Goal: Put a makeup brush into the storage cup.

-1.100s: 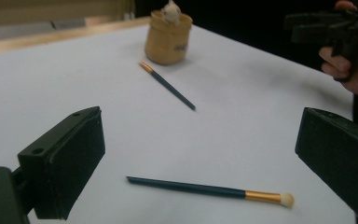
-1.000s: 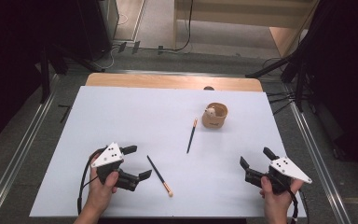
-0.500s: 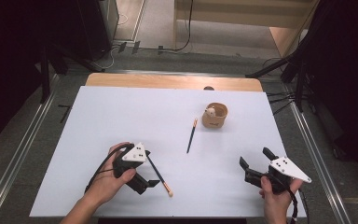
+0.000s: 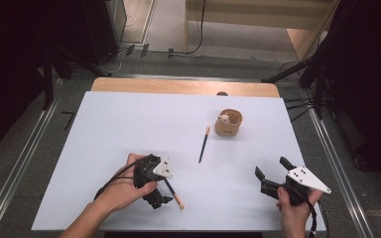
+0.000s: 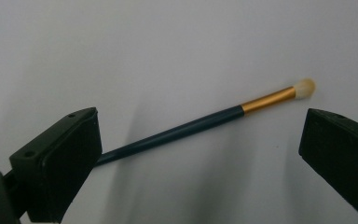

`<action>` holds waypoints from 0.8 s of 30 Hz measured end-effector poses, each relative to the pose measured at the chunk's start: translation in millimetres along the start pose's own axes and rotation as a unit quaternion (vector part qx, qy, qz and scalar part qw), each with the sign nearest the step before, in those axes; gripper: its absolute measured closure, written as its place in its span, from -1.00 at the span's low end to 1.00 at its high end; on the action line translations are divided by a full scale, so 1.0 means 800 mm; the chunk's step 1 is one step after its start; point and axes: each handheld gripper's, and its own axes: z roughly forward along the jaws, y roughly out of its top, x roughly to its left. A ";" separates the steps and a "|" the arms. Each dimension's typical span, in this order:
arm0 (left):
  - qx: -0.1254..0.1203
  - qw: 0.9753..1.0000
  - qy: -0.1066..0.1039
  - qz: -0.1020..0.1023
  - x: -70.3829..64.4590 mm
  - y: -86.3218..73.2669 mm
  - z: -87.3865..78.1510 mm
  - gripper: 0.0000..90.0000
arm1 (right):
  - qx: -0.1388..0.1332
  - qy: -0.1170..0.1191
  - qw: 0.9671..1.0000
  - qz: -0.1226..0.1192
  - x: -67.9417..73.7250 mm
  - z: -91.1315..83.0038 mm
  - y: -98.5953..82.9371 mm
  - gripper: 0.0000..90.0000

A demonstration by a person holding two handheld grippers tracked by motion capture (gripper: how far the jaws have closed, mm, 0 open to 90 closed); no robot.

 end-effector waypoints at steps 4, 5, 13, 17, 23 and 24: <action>0.005 1.000 0.003 -0.001 0.003 0.005 0.002 -0.92 | 0.001 -0.001 1.000 0.000 0.000 0.000 0.000 -0.81; 0.011 1.000 -0.003 -0.001 0.004 0.006 0.004 -0.91 | 0.002 0.000 1.000 0.000 0.000 0.001 0.000 -0.81; 0.051 0.999 -0.001 0.011 0.005 0.012 0.014 -0.82 | 0.004 0.001 1.000 0.001 -0.001 0.001 -0.001 -0.81; 0.069 0.998 0.000 0.011 0.004 0.016 0.019 -0.68 | 0.002 -0.001 1.000 0.001 -0.001 0.001 0.000 -0.81; 0.071 0.997 -0.009 0.015 0.003 0.017 0.019 -0.30 | 0.006 -0.004 1.000 0.004 -0.002 0.002 -0.002 -0.81; 0.071 0.997 -0.011 0.018 0.003 0.017 0.017 -0.19 | 0.006 -0.004 1.000 0.004 -0.002 0.002 -0.002 -0.81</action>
